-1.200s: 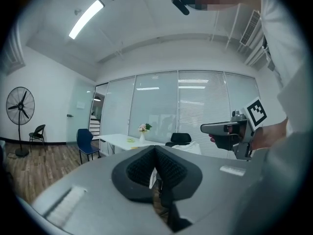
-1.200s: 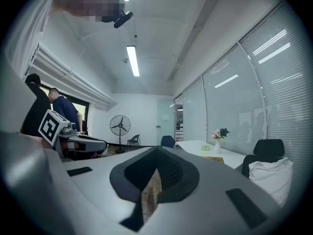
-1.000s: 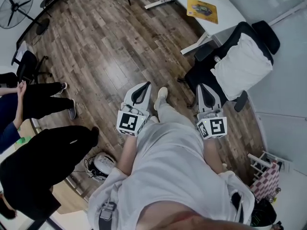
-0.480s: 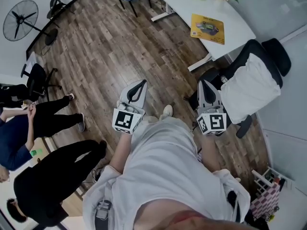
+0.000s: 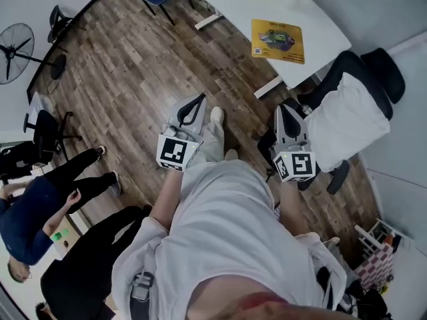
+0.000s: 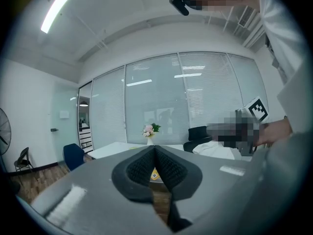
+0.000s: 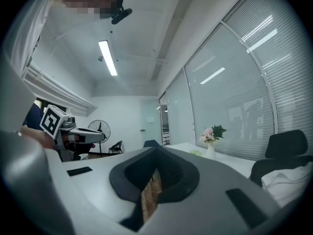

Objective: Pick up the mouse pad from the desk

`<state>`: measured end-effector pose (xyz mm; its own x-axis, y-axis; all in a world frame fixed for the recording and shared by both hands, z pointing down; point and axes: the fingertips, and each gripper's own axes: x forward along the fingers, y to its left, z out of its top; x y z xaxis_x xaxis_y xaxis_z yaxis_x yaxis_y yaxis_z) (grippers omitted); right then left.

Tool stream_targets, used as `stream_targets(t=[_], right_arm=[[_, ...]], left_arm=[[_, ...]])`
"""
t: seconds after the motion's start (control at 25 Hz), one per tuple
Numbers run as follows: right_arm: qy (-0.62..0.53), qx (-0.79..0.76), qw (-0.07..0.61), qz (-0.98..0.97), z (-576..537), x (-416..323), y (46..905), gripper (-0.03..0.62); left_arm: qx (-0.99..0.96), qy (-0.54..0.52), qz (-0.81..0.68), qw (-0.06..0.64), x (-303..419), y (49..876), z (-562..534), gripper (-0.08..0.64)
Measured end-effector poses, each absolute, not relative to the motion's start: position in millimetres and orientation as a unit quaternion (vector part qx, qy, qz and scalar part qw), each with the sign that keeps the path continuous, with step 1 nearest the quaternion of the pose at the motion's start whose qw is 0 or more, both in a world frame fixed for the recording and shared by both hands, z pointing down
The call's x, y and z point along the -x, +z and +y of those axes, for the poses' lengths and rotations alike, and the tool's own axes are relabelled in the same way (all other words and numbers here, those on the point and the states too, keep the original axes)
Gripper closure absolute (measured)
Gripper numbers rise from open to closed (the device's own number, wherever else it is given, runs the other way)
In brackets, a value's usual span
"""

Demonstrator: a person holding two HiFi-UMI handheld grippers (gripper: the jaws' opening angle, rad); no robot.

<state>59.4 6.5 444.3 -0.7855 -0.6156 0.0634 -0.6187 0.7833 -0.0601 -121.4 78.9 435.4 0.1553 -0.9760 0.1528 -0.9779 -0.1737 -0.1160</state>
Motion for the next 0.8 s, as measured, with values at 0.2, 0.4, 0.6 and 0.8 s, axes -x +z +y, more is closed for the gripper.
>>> stream_targets(t=[0.2,0.4,0.6,0.8], right_arm=[[0.038,-0.361,0.036,-0.931,-54,-44,452,0.595],[0.041,-0.416,0.048,-0.907,-116,-19,458,0.595],[0.025,-0.487,0.043,-0.872,-172,-10,453,0.594],[0.019,-0.523,0.06,-0.85,-204,-2,450,0.595]], left_arm=[[-0.766,0.092,-0.636,0.002,151,448,3,0.575],[-0.784,0.082,-0.616,0.003,187,455,-81,0.575],[-0.809,0.06,-0.584,0.003,209,456,-157,0.575],[-0.824,0.051,-0.564,0.009,224,460,-214,0.575]])
